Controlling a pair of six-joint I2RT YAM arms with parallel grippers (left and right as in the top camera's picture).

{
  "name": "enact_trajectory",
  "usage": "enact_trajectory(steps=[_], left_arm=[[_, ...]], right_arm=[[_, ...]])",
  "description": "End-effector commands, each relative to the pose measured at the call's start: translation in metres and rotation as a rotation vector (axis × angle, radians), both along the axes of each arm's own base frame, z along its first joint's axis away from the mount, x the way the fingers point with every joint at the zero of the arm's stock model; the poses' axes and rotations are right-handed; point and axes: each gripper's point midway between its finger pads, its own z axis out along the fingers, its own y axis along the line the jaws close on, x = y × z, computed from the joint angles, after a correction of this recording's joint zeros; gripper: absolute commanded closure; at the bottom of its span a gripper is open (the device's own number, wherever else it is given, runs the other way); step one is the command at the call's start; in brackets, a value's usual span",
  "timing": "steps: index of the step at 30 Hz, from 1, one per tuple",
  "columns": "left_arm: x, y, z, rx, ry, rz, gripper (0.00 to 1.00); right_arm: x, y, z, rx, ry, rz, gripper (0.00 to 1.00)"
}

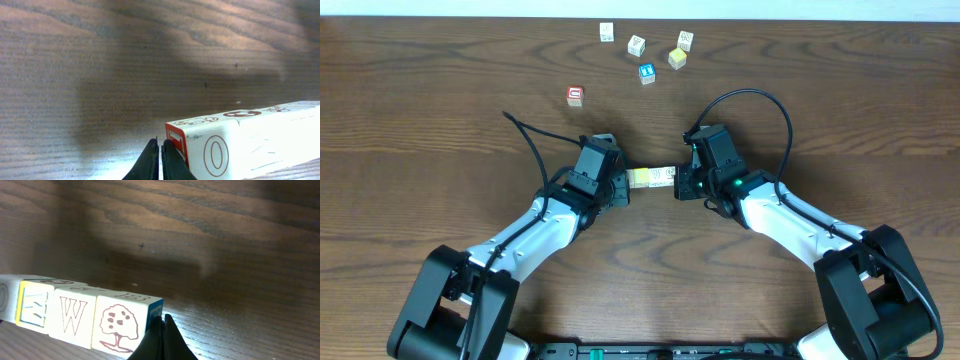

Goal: Lift 4 blocks

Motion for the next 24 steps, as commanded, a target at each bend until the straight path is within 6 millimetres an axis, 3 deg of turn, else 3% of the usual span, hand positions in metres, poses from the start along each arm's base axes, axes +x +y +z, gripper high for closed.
enact_trajectory(steps=[1,24], left_arm=[[0.001,-0.056,0.045,-0.191,-0.047,-0.158,0.93],[0.006,-0.059,0.055,-0.193,-0.055,-0.162,0.93]], right_arm=[[-0.026,0.065,0.027,0.196,0.033,0.221,0.99],[-0.024,0.064,0.052,0.212,-0.023,0.23,0.99]])
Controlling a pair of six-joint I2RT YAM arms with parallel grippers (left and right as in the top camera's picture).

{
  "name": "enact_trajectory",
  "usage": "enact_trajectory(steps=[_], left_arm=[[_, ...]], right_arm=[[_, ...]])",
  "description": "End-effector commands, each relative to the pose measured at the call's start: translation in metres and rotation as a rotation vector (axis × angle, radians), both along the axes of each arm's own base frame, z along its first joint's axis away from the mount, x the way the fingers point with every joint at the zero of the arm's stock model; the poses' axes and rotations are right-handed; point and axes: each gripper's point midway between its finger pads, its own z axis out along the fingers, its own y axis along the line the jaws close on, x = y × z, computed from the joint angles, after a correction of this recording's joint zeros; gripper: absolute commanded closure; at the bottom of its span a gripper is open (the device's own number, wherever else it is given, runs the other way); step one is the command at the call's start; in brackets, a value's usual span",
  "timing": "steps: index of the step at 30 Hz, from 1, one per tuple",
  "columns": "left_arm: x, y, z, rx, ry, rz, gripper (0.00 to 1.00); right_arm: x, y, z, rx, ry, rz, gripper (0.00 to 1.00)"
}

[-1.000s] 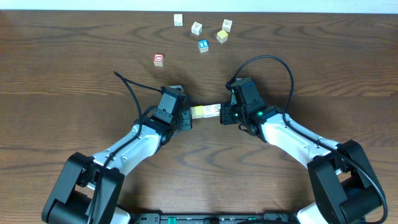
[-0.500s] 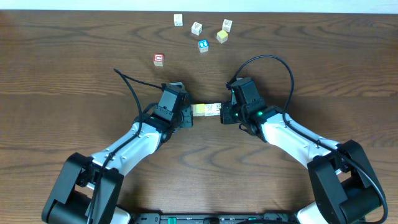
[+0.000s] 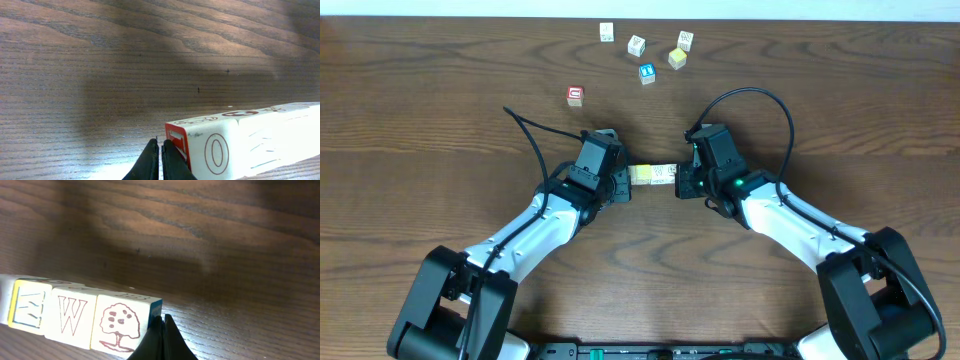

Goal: Lift 4 blocks

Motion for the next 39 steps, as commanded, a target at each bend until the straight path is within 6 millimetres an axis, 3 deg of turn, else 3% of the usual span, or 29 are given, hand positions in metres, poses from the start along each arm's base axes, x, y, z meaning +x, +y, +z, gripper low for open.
enact_trajectory(steps=[1,11,22,39], left_arm=[[0.002,-0.056,0.047,-0.192,-0.056,-0.157,0.93],[0.002,-0.057,0.048,-0.193,-0.058,-0.157,0.93],[0.005,-0.057,0.069,-0.211,-0.106,-0.158,0.93],[0.006,-0.058,0.073,-0.213,-0.109,-0.158,0.93]], right_arm=[[-0.026,0.067,0.048,0.221,-0.009,0.244,0.99],[-0.023,0.068,0.055,0.221,-0.025,0.24,0.99],[-0.023,0.068,0.055,0.221,-0.024,0.24,0.99],[-0.018,0.071,0.07,0.216,-0.041,0.254,0.99]])
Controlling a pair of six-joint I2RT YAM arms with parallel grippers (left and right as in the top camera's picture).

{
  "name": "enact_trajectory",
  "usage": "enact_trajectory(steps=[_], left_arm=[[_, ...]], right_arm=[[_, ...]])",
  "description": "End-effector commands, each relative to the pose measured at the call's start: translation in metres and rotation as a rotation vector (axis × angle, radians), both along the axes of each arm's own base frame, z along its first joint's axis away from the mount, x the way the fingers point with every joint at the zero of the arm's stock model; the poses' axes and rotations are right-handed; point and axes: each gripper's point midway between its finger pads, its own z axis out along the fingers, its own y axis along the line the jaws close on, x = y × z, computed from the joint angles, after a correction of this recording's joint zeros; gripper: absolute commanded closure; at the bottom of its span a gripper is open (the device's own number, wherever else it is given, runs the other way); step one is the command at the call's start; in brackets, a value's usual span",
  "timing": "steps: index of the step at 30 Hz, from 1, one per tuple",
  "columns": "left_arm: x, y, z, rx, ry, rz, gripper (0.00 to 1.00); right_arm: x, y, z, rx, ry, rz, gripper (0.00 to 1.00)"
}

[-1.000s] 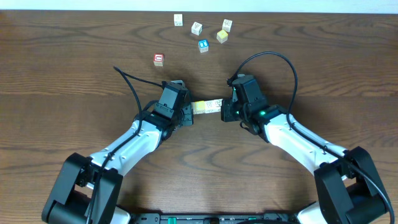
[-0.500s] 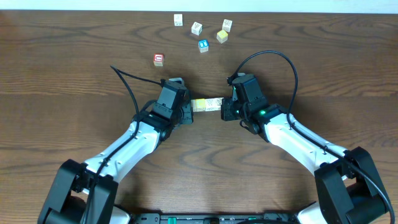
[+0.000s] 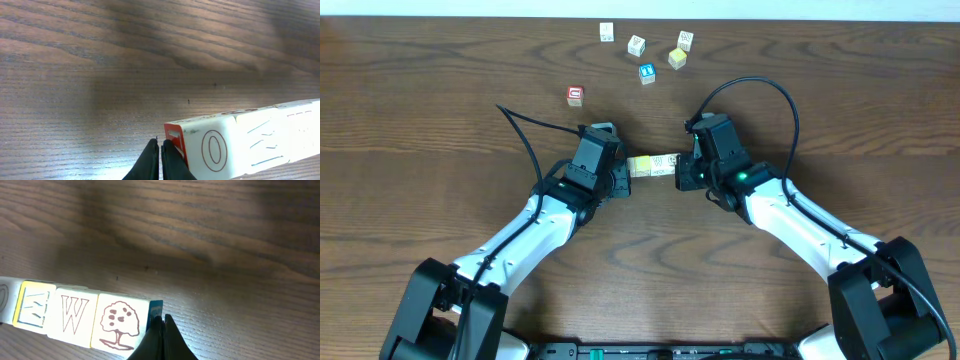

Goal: Lift 4 blocks

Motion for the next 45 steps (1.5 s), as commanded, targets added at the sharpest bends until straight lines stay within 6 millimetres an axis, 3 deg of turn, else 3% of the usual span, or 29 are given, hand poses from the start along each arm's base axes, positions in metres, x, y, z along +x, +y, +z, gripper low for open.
enact_trajectory(steps=[1,17,30,45], left_arm=[[0.0,-0.058,0.052,-0.198,-0.061,-0.173,0.93],[0.0,-0.058,0.07,-0.216,-0.103,-0.176,0.93],[-0.001,-0.058,0.071,-0.219,-0.103,-0.174,0.93],[-0.002,-0.057,0.085,-0.232,-0.132,-0.175,0.93]], right_arm=[[-0.028,0.07,0.043,0.221,0.008,0.252,0.99],[-0.029,0.067,0.041,0.207,0.011,0.25,0.99],[-0.029,0.066,0.062,0.222,-0.031,0.251,0.99],[-0.03,0.066,0.062,0.222,-0.029,0.251,0.99]])
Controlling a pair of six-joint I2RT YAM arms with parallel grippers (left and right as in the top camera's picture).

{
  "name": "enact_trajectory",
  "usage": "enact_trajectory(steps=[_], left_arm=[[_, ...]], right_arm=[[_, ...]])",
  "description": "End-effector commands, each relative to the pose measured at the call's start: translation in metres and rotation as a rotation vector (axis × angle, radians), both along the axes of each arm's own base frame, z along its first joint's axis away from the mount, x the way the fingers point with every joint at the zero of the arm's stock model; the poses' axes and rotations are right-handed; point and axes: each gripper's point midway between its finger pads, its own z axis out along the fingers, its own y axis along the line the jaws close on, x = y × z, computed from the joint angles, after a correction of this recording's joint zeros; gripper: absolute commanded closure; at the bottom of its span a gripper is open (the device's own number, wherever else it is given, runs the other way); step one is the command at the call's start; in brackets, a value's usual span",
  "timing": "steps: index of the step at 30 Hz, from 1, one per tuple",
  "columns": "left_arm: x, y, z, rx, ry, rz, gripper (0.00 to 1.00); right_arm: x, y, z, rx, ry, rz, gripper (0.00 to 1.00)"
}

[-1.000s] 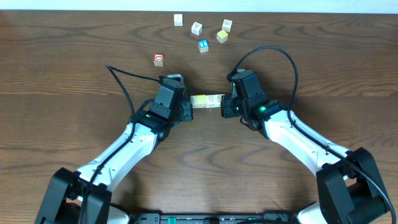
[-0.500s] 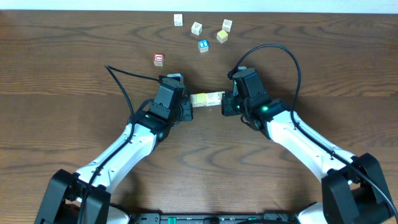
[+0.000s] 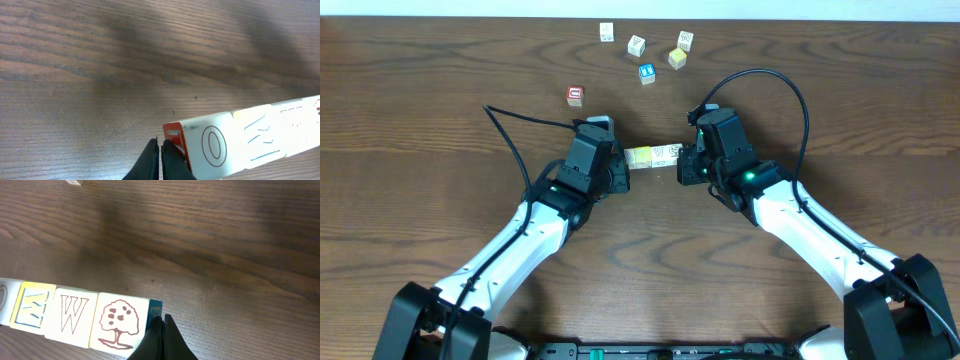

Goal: Lift 4 blocks

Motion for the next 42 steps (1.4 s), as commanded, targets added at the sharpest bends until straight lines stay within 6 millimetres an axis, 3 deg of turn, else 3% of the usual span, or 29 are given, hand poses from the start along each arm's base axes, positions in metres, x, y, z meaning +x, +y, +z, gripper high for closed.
enact_trajectory(steps=[1,42], left_arm=[[-0.005,-0.056,0.052,-0.185,-0.06,-0.186,0.93],[-0.007,-0.057,0.06,-0.192,-0.061,-0.186,0.93]], right_arm=[[-0.035,0.067,0.032,0.206,0.035,0.259,0.99],[-0.038,0.062,0.055,0.216,-0.01,0.253,0.99]])
